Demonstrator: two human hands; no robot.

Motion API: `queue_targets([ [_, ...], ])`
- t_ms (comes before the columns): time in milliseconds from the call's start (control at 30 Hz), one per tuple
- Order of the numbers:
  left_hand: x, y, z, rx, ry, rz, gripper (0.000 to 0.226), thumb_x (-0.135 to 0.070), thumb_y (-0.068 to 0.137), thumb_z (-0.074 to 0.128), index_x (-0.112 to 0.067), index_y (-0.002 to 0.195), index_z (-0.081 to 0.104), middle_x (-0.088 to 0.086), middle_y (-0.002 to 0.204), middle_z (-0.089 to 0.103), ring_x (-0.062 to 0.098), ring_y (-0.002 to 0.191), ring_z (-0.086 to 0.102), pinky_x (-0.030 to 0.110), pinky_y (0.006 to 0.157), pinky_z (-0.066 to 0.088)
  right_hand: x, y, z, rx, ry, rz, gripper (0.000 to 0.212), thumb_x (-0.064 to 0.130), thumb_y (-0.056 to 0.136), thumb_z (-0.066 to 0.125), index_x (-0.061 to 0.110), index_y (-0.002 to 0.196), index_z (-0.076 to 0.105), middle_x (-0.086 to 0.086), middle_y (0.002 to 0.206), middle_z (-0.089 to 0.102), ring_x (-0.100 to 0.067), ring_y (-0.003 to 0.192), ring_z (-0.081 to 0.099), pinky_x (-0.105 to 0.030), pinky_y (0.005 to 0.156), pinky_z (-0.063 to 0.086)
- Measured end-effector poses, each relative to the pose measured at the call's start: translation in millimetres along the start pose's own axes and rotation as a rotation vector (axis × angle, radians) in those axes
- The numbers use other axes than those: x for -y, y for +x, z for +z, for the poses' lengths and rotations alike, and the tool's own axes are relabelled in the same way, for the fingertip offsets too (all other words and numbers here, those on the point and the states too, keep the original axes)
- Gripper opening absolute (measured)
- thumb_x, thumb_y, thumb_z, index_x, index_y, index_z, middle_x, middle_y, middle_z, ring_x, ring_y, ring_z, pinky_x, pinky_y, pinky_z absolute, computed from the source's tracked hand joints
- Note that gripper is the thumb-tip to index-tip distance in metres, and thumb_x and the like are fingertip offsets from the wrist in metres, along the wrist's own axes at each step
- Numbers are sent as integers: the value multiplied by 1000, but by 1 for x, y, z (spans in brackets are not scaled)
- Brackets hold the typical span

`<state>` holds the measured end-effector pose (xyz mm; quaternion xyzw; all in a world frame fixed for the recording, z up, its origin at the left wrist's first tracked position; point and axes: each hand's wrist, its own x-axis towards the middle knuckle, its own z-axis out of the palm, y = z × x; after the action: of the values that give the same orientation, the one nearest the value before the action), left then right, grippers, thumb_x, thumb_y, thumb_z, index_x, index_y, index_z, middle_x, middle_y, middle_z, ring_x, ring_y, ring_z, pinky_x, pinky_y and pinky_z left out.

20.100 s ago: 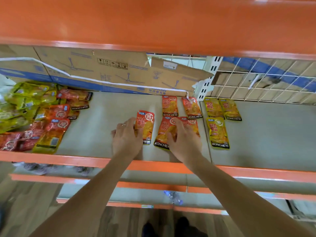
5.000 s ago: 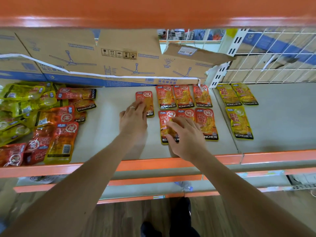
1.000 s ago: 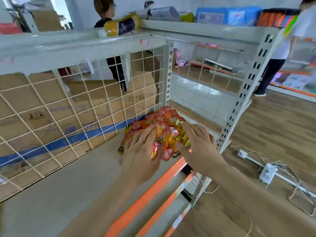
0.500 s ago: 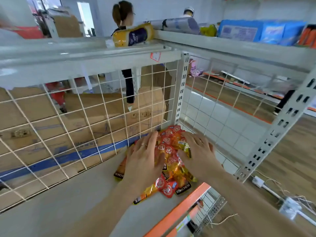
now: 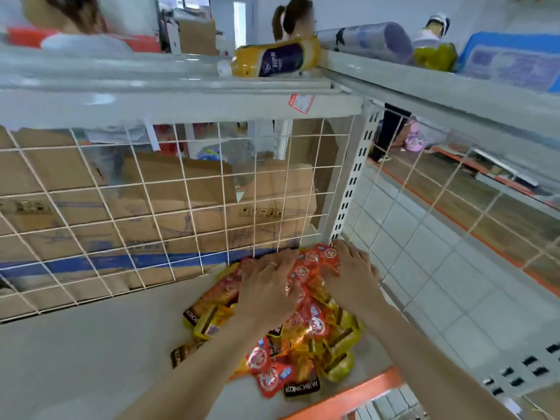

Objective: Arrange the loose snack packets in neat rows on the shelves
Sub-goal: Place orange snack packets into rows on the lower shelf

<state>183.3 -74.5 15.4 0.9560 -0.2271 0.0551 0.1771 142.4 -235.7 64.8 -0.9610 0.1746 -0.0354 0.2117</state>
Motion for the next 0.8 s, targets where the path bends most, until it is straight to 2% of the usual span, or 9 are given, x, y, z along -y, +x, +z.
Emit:
queue_targets([
  [167,-13,10,15,109,-21,-26,59,-49,100,36,-35,156,23,-8,160,34,18,147,26,51,123,15,-25,9,18,87,45,32,66,40,92,42,29,154,22,3,161,25,-28,148,18,-54,120,13],
  [267,-22,17,19,112,-28,-28,55,-48,101,39,-34,154,31,-8,158,36,17,146,27,47,122,19,-42,13,23,113,106,134,65,30,90,47,28,152,27,1,156,33,-29,146,24,-51,118,17],
  [367,-32,25,22,122,-21,-37,53,-45,102,39,-32,153,34,-8,157,36,18,146,27,47,120,17,-56,13,24,109,167,201,49,20,91,51,19,139,42,-7,138,53,-31,130,47,-43,103,39],
  [500,-41,29,24,145,5,-20,54,-46,102,38,-29,153,32,-7,160,33,18,148,25,48,122,16,-71,13,28,55,240,251,29,8,85,49,11,112,59,-13,105,67,-36,104,61,-39,80,52],
  [567,-42,28,25,156,5,-23,54,-46,102,38,-29,154,32,-8,160,31,17,148,23,47,121,16,-74,12,31,18,276,253,20,7,81,50,12,96,63,-8,89,67,-32,91,63,-38,72,53],
  [633,-42,28,25,154,1,-21,54,-46,103,38,-29,153,32,-8,160,31,17,148,23,46,121,16,-74,13,34,5,275,245,13,6,80,52,12,86,61,-6,83,64,-29,84,61,-36,67,52],
  [800,-41,27,23,141,-18,2,53,-44,102,40,-28,152,34,-8,159,34,16,147,26,43,121,19,-75,17,35,48,122,252,6,6,83,53,13,83,53,-1,78,49,-29,84,55,-31,64,40],
])
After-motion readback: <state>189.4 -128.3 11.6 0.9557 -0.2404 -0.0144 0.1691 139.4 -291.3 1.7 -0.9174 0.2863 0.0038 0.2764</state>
